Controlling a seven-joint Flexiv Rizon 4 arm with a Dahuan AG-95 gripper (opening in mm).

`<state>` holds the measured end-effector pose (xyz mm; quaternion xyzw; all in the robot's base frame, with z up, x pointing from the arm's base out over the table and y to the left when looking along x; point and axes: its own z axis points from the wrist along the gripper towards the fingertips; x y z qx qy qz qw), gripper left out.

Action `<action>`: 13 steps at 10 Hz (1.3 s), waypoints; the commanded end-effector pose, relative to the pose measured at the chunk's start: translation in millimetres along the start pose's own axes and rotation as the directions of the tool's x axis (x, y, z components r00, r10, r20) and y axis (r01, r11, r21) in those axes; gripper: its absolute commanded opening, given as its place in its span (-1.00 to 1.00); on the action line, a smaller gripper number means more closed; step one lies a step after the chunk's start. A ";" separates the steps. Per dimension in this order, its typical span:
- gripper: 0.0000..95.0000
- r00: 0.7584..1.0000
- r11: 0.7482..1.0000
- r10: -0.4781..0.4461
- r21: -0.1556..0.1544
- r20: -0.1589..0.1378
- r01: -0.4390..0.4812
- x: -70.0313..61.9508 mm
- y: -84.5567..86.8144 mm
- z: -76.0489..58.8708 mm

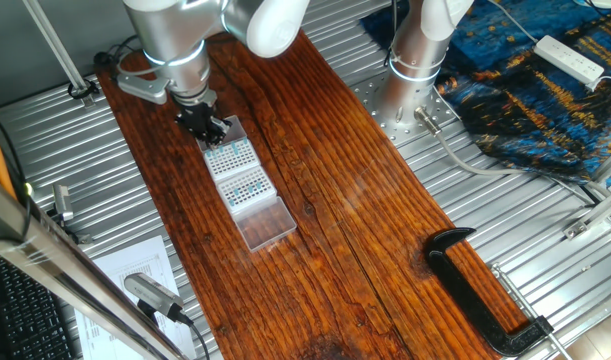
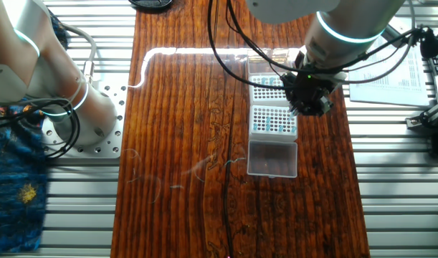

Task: Transfer all medium pipette tips from one holder to another

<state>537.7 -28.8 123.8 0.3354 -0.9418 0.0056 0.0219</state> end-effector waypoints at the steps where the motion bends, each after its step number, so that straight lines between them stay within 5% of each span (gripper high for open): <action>1: -1.00 1.000 1.000 0.001 0.003 -0.001 -0.001 0.8 0.6 0.2; 10: -1.00 1.000 1.000 0.000 0.009 -0.007 0.000 6.3 3.7 5.6; 11: -0.60 1.000 1.000 -0.001 0.009 -0.007 0.001 6.4 3.7 5.7; 13: -0.60 1.000 1.000 -0.001 0.009 -0.006 0.001 6.4 3.7 5.7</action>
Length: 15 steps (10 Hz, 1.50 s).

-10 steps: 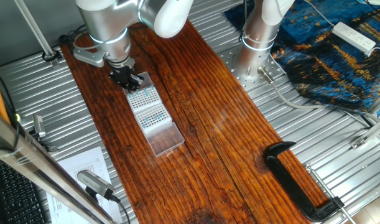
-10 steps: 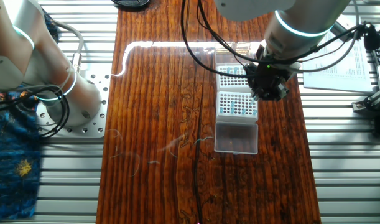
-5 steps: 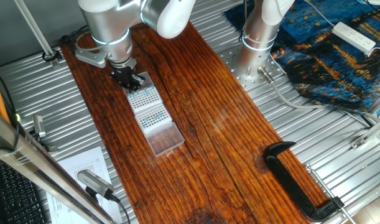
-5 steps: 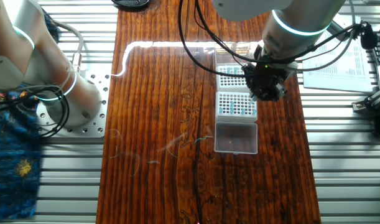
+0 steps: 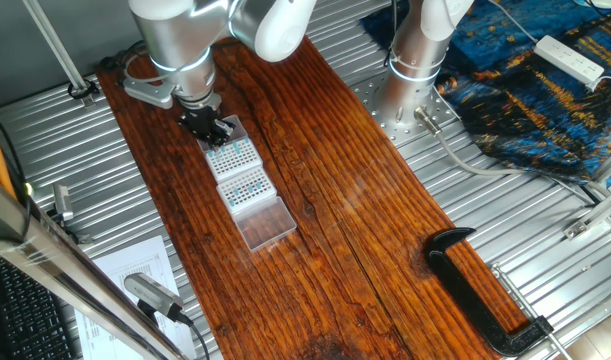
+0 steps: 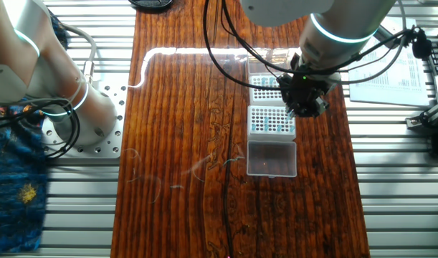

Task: Transfer all medium pipette tips from one holder to another

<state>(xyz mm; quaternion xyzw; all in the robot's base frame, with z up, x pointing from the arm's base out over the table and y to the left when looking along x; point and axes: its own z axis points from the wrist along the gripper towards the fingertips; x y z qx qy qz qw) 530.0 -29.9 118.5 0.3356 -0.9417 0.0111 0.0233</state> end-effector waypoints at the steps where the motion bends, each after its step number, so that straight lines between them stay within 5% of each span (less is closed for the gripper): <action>1: -0.60 1.000 1.000 0.001 -0.001 0.000 -0.001 -0.1 -0.3 0.1; 6: -0.60 1.000 1.000 0.013 -0.005 -0.008 -0.013 0.1 -0.2 -0.9; 7: -1.00 0.999 0.999 0.039 -0.010 -0.003 -0.039 0.1 -0.2 -1.0; 12: -1.00 0.992 0.991 0.125 -0.049 0.020 -0.124 -0.6 0.6 -6.4; 15: -1.00 0.986 0.985 0.163 -0.063 0.025 -0.161 -12.6 16.3 -19.4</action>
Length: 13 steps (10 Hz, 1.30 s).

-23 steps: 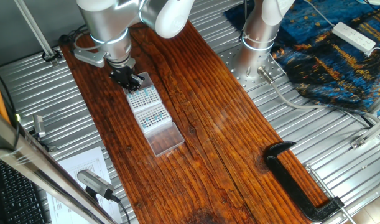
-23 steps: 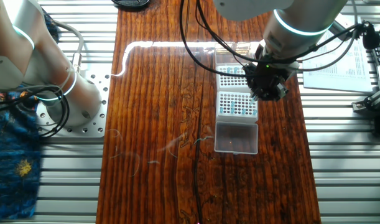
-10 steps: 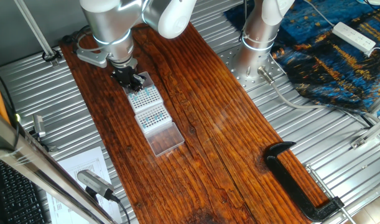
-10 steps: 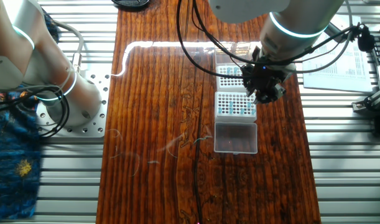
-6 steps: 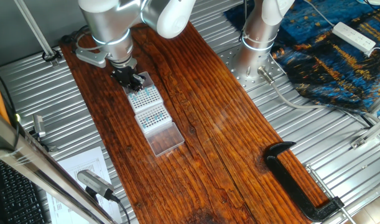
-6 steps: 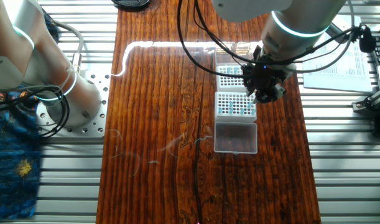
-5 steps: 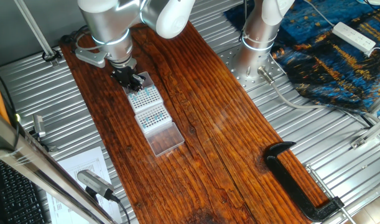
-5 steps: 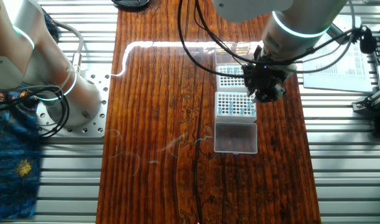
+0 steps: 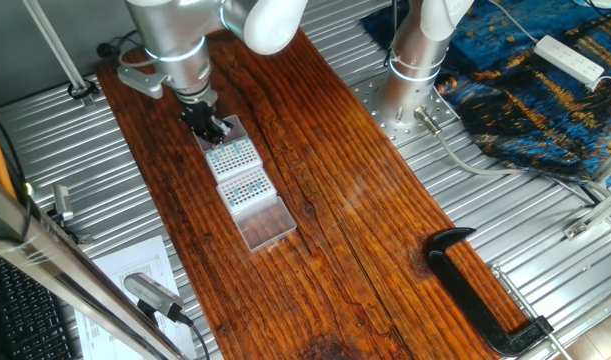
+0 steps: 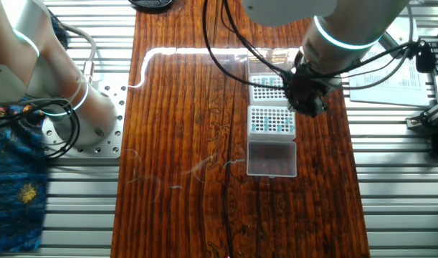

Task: Transfer all medium pipette tips from one holder to another

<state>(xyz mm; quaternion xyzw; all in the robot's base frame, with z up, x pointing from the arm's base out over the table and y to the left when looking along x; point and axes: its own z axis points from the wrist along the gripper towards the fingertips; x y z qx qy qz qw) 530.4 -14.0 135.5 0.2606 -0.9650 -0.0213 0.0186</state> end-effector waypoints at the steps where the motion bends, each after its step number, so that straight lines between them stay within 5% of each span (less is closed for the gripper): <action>1: -1.00 0.999 0.999 0.037 -0.011 0.009 -0.037 -7.5 16.3 -1.7; 7: -1.00 0.992 0.992 0.117 -0.051 0.045 -0.115 -12.7 69.3 18.9; 13: -1.00 0.987 0.988 0.147 -0.058 0.058 -0.144 -17.4 85.1 21.9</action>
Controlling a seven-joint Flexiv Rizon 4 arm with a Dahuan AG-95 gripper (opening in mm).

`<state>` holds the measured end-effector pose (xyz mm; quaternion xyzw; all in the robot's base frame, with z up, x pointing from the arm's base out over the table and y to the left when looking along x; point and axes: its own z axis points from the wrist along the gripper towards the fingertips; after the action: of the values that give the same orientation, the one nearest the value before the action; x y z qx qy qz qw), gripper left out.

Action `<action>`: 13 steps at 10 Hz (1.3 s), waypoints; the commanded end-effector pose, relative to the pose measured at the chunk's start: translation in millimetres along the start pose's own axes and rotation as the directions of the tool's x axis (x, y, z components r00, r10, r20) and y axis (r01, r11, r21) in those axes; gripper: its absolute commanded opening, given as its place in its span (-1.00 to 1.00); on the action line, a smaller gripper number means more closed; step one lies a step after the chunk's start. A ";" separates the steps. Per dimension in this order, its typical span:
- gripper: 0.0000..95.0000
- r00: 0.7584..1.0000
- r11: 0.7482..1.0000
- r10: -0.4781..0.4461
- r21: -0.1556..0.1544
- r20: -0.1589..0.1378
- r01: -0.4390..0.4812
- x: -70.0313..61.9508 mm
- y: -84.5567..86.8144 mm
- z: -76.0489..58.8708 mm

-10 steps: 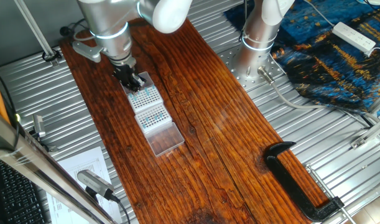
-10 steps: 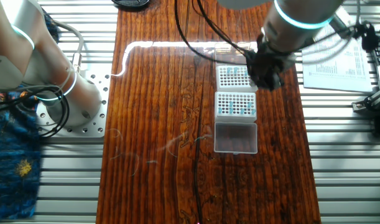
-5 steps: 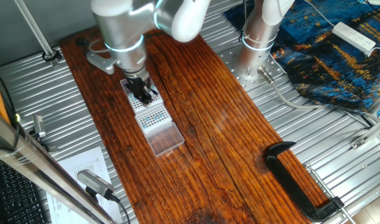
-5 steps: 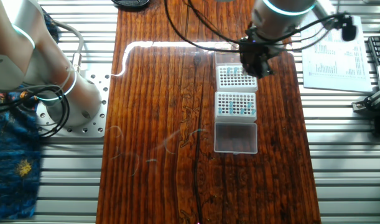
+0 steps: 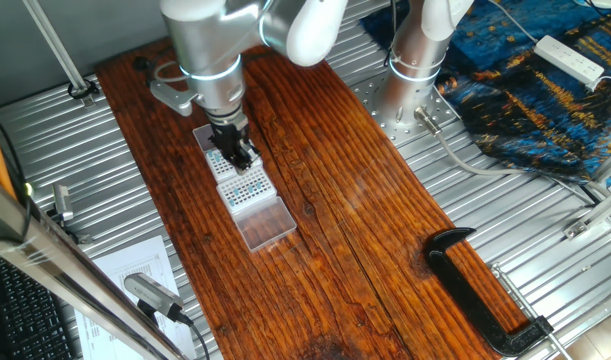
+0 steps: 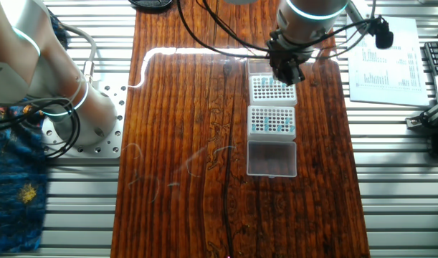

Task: Transfer all medium pipette tips from one holder to another

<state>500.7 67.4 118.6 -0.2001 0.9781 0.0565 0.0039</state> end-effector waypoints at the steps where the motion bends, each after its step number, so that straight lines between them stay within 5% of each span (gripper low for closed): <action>1: -1.00 1.000 1.000 0.030 0.008 -0.001 -0.030 -2.3 4.7 2.5; 2: -1.00 0.999 0.999 0.035 0.013 -0.004 -0.034 -2.8 5.7 3.8; 3: -0.60 1.000 1.000 0.028 0.011 -0.001 -0.028 -3.2 5.5 6.5; 13: -0.60 0.995 0.995 0.092 0.049 -0.033 -0.090 1.3 10.2 31.4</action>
<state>495.6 80.6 88.0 -0.1556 0.9873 0.0306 -0.0116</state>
